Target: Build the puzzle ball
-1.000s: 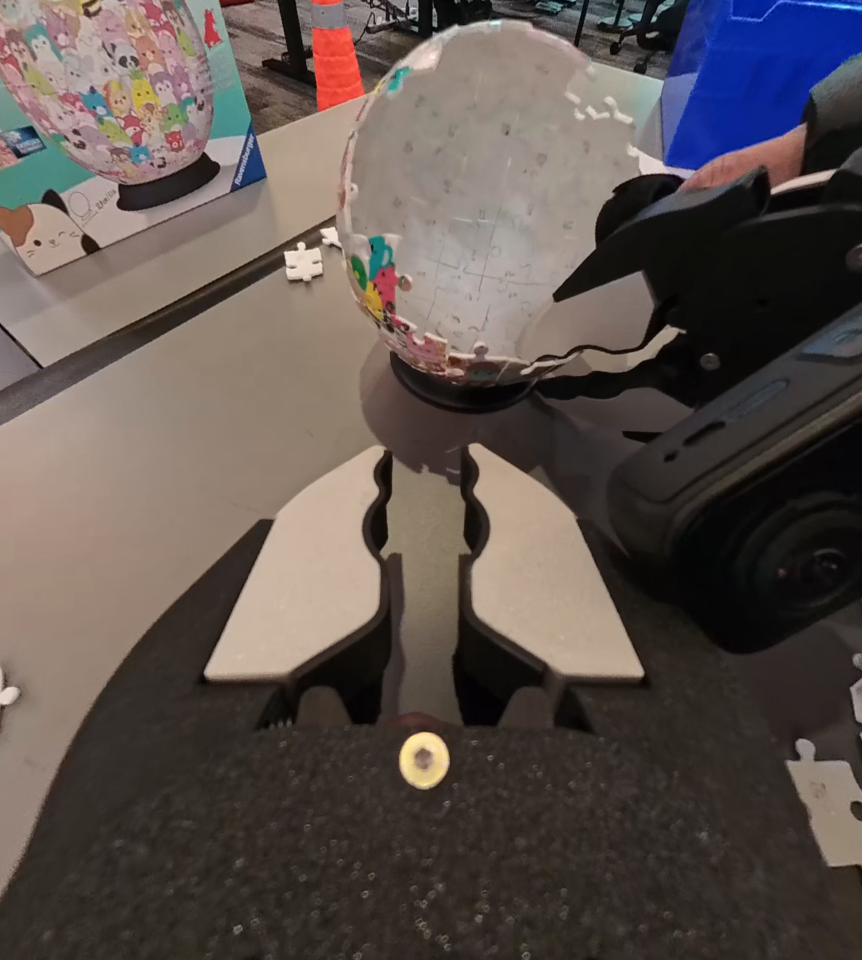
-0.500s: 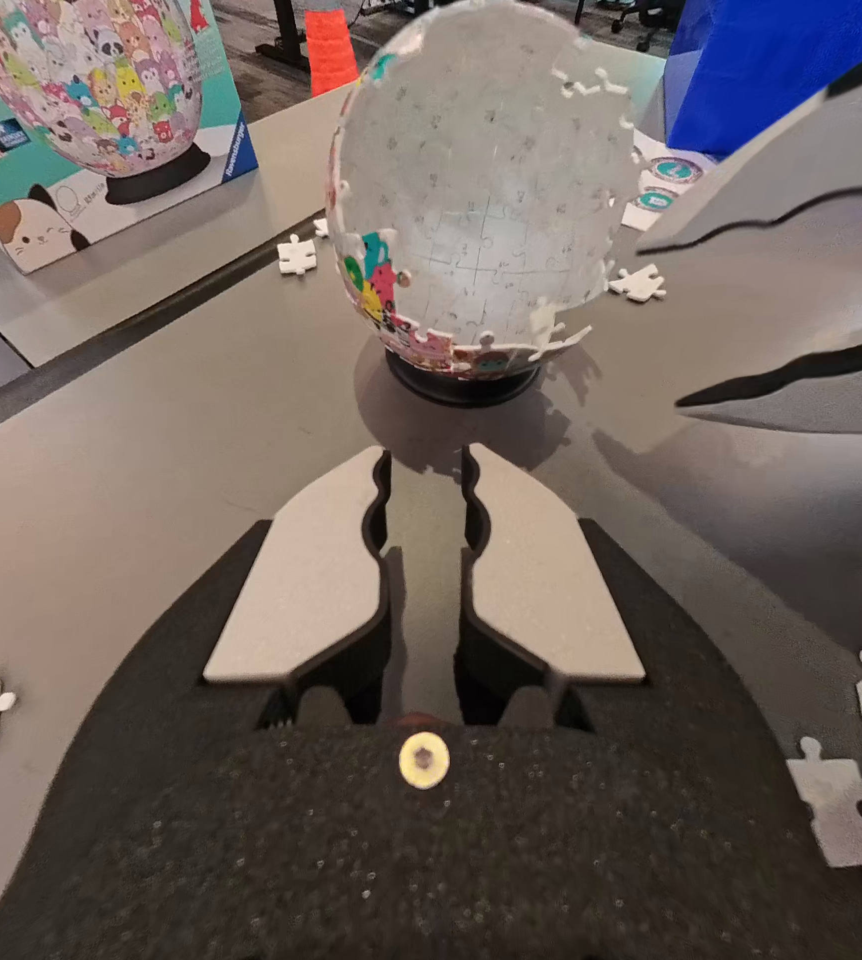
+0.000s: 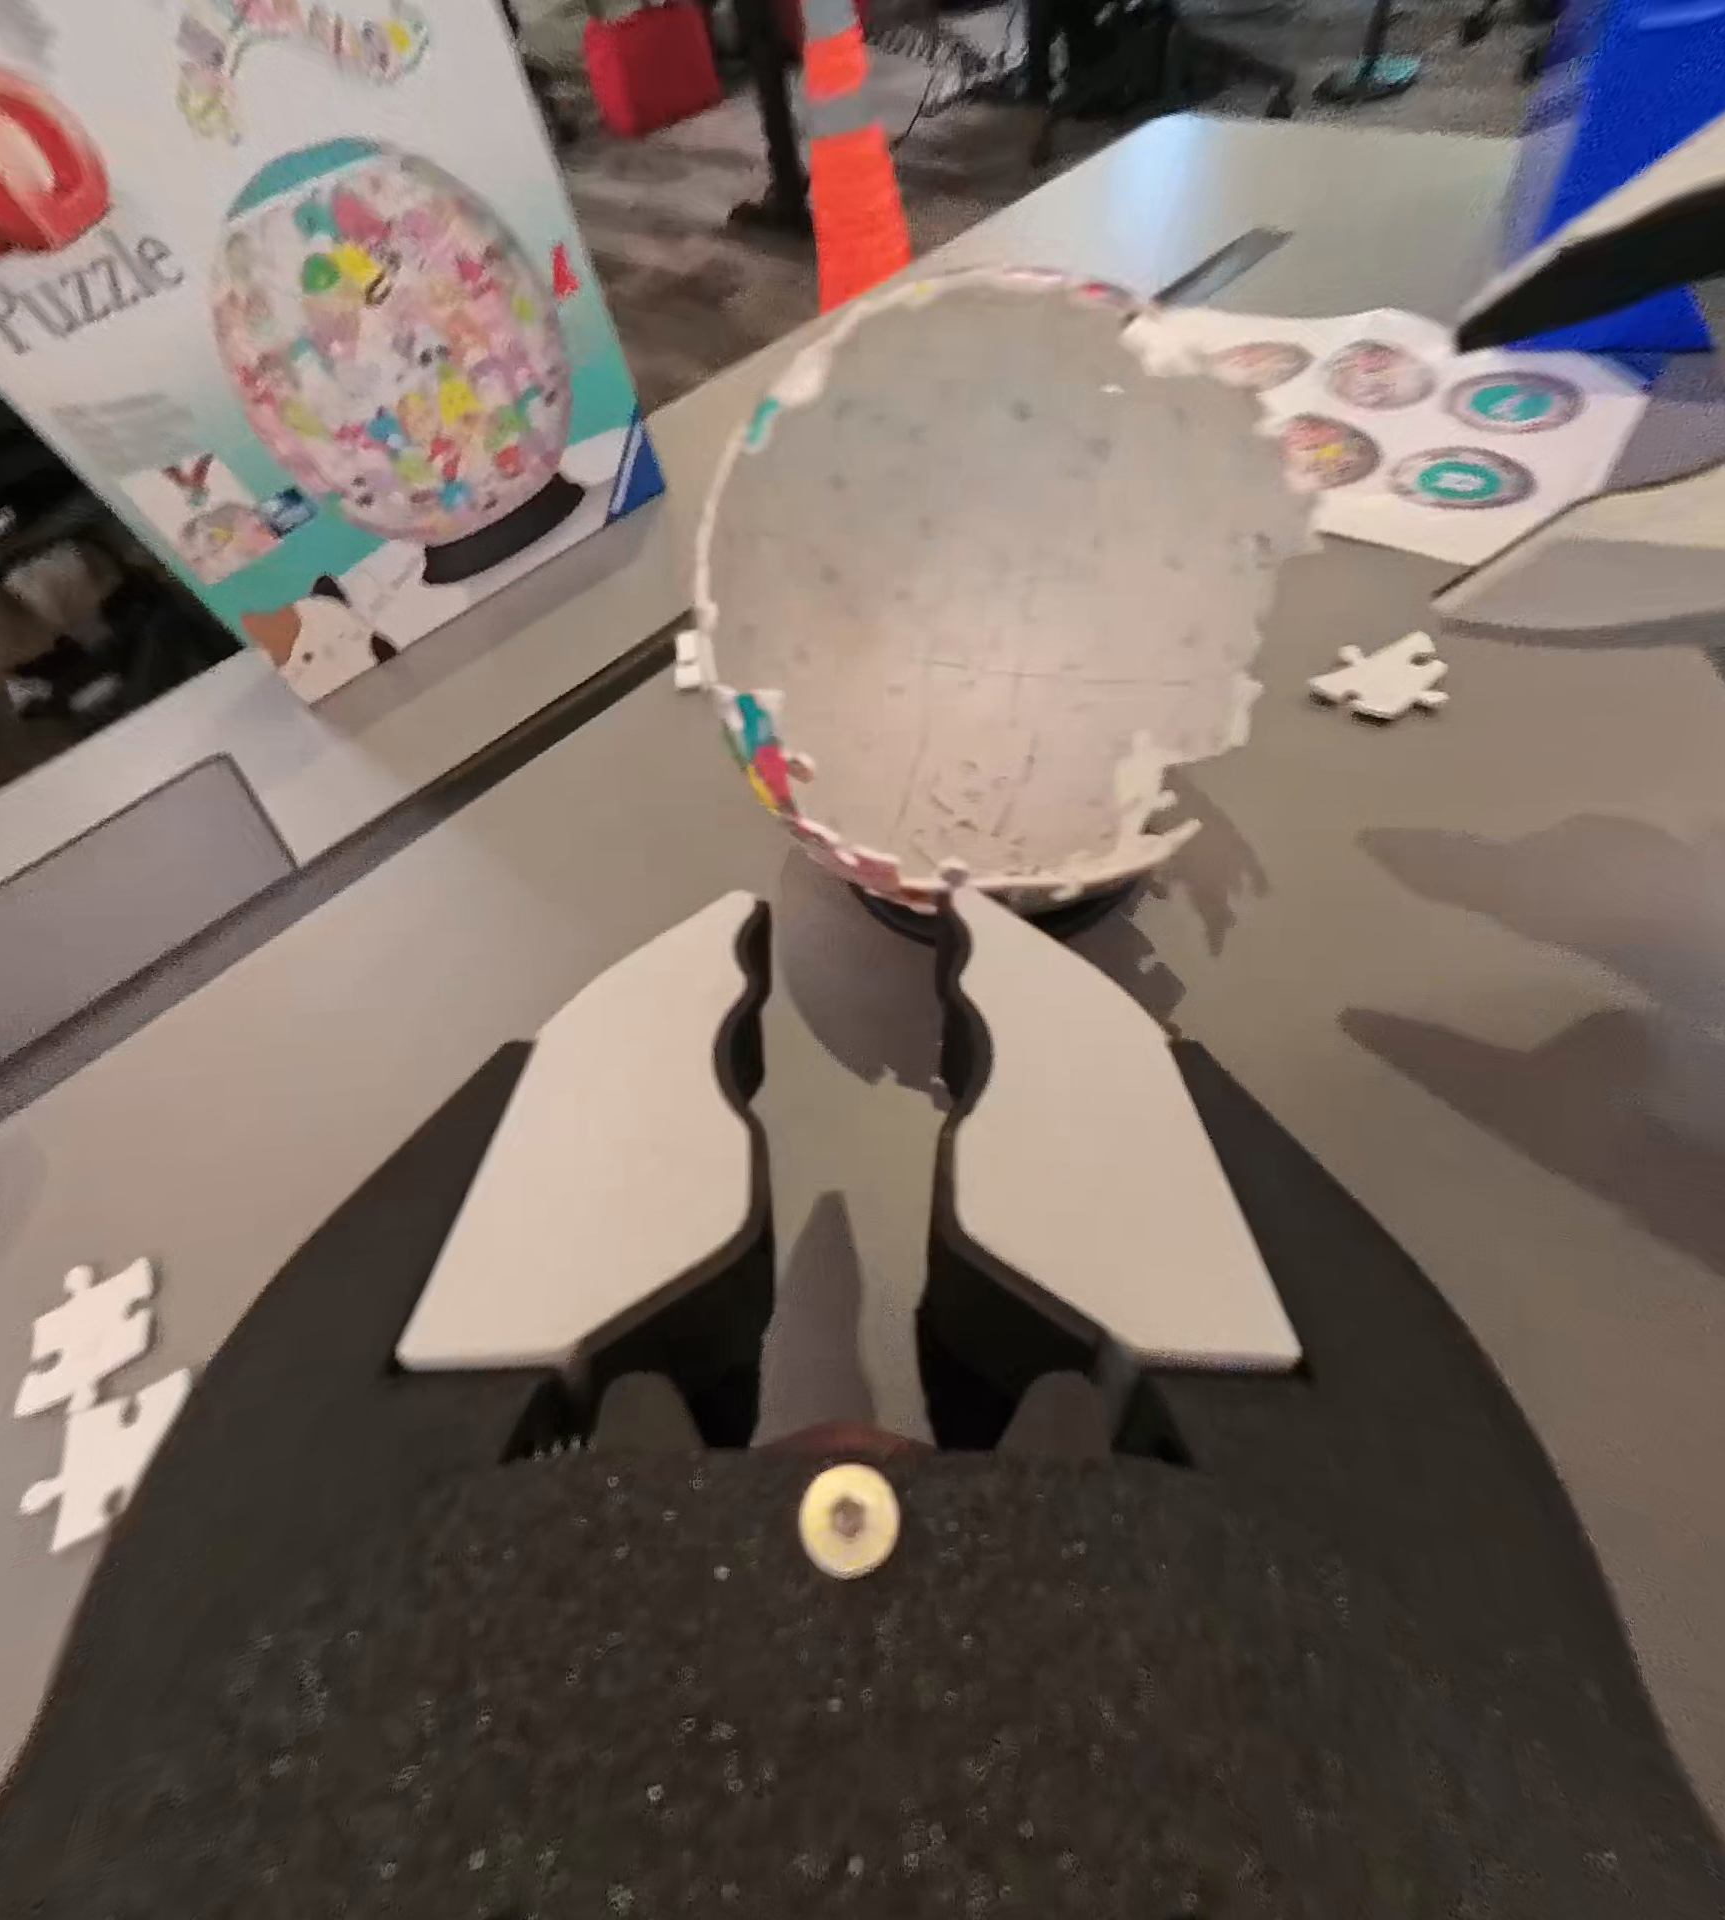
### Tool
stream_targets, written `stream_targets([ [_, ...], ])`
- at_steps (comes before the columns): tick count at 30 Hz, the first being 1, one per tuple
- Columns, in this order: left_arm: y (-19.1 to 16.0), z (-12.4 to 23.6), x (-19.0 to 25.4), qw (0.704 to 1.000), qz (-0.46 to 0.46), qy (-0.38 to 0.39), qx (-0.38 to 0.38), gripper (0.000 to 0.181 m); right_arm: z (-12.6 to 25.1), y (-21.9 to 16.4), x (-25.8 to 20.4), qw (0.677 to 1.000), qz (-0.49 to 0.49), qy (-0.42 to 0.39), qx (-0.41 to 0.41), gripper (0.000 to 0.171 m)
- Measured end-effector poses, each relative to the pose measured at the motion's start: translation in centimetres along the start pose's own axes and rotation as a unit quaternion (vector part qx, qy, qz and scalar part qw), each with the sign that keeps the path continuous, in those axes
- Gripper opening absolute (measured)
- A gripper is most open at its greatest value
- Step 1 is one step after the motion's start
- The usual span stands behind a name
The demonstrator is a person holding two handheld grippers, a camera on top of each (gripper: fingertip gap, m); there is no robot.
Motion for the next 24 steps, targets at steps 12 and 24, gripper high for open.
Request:
stream_targets([
  [12,3.6,0.5,1.1,0.985,0.115,-0.113,-0.067,0.058,-1.4,-2.2,0.1,0.992,-0.082,0.091,-0.042,0.054],
  [24,4.1,-3.6,8.8,0.980,0.116,-0.062,-0.146,0.051,7.6,-6.7,1.1,0.989,-0.087,0.091,0.078,0.055],
])
Point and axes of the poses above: each gripper's, where its closed fingertips meet, z back along the fingers, y out of its top, x = y × z across the jaws, the point moved 1 cm from there along z, back along the fingers, and after that the axes turned 4 degrees about z, right-handed, at the moved point
